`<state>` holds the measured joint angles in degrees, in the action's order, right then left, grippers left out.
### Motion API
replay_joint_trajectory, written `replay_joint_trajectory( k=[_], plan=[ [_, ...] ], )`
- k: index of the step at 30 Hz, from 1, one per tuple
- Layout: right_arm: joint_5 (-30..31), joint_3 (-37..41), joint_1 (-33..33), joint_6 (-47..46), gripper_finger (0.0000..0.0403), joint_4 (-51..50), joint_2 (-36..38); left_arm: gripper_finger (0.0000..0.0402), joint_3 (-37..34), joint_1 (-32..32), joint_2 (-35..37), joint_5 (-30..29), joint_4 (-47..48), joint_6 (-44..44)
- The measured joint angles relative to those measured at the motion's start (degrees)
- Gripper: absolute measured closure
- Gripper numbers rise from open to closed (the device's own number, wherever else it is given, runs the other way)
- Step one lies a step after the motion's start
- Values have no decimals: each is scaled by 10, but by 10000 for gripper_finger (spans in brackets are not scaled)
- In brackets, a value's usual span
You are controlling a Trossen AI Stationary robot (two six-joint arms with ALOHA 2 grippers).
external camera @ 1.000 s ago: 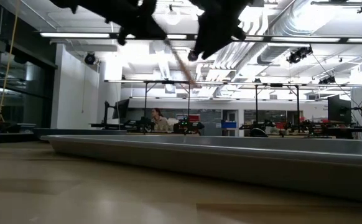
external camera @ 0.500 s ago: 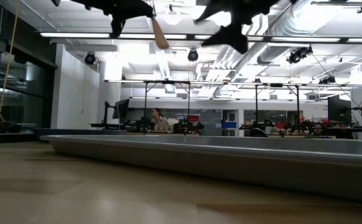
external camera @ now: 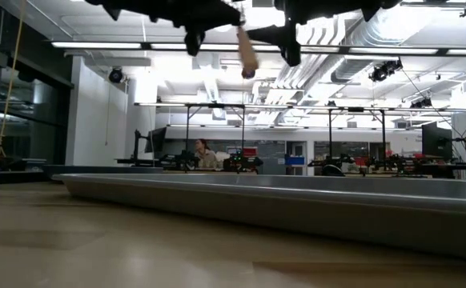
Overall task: Pick and place plate/cup/fork/spoon on tray
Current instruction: Put the light orange fork on the gray serving tray
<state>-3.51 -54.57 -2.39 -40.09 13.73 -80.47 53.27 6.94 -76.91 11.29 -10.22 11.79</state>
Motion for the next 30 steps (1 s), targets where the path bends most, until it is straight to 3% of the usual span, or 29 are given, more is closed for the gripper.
replay_joint_trajectory(
  k=[7,21,30],
  plan=[
    [-2,-2,0,15,190,-23,0,401,2,3,12,-2,21,-9],
    [0,-2,0,16,385,-23,0,401,2,1,12,-4,29,-9],
    [-3,-2,0,15,402,-24,0,390,2,2,8,-3,25,15]
  ],
)
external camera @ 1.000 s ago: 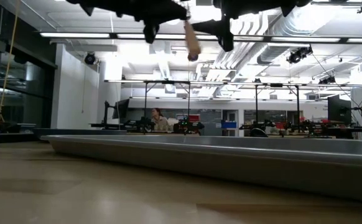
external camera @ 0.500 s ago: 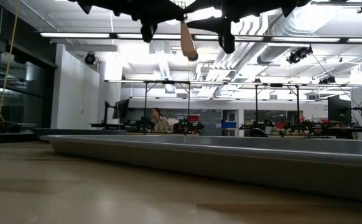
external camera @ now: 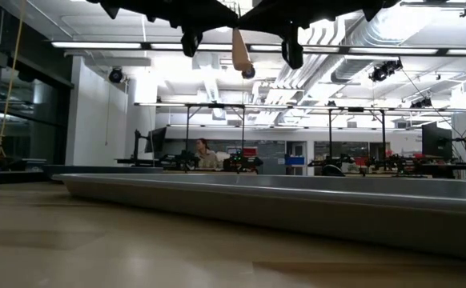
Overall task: Pick and place plate/cup/fork/spoon on tray
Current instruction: Put the light orange fork on the gray serving tray
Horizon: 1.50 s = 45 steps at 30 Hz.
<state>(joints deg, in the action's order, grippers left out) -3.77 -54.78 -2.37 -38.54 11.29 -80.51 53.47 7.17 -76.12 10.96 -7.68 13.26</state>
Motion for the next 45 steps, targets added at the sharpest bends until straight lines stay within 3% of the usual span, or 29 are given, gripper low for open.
replay_joint_trajectory(
  k=[7,14,18,23,28,31,39,45],
  plan=[
    [-5,0,-4,1,402,-48,18,334,0,29,24,2,3,15],
    [35,1,0,-6,403,-234,102,267,0,84,102,-1,72,-7],
    [110,44,64,-99,403,-309,167,249,0,104,142,-25,97,-19],
    [261,152,207,-309,403,-261,239,246,0,118,169,-35,92,-19],
    [439,241,344,-508,403,-174,228,245,0,121,172,-38,92,-14],
    [493,257,385,-595,403,-179,196,245,0,121,172,-42,92,-14],
    [469,257,412,-798,403,-249,100,245,0,121,169,-61,91,1],
    [413,257,419,-859,403,-243,55,245,0,121,169,-66,91,2]
  ],
)
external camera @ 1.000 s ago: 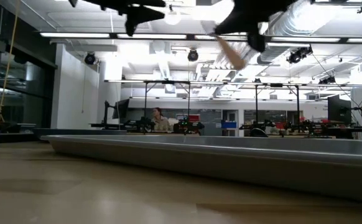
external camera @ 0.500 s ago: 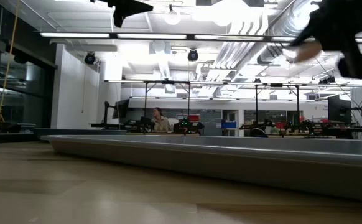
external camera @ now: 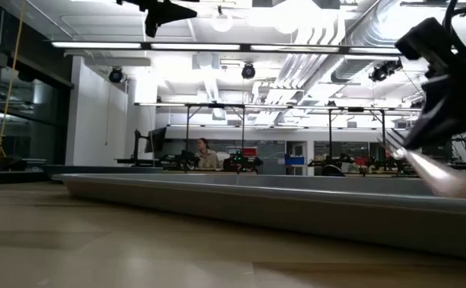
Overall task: Pick and place plate/cup/fork/spoon on tray
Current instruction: Put the light orange fork on the gray serving tray
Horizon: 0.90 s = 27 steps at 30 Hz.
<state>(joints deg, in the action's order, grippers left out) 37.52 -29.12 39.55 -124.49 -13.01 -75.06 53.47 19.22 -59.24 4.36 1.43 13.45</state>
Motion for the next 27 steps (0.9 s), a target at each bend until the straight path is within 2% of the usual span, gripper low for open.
replay_joint_trajectory(
  k=[15,27],
  plan=[
    [-137,0,-72,-2,403,-43,-10,245,0,0,0,-7,0,0],
    [-164,0,-84,-2,399,-62,-10,245,0,0,0,-7,0,0]
  ],
)
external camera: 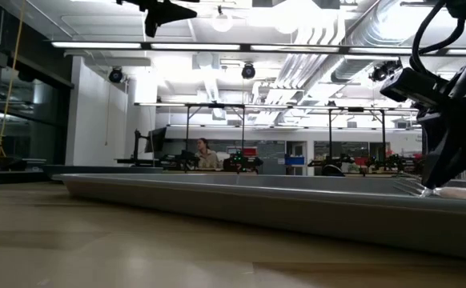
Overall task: Pick and place plate/cup/fork/spoon on tray
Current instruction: Put the light orange fork on the gray serving tray
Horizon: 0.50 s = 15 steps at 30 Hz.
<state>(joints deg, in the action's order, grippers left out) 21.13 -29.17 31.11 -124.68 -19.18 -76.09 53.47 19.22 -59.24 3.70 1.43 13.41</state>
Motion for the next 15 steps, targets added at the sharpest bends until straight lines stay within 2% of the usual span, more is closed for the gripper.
replay_joint_trajectory(
  k=[4,15],
  plan=[
    [1,0,0,0,377,-1,0,245,0,0,0,0,0,0],
    [-23,0,0,35,281,-13,25,245,0,0,0,0,0,0]
  ],
)
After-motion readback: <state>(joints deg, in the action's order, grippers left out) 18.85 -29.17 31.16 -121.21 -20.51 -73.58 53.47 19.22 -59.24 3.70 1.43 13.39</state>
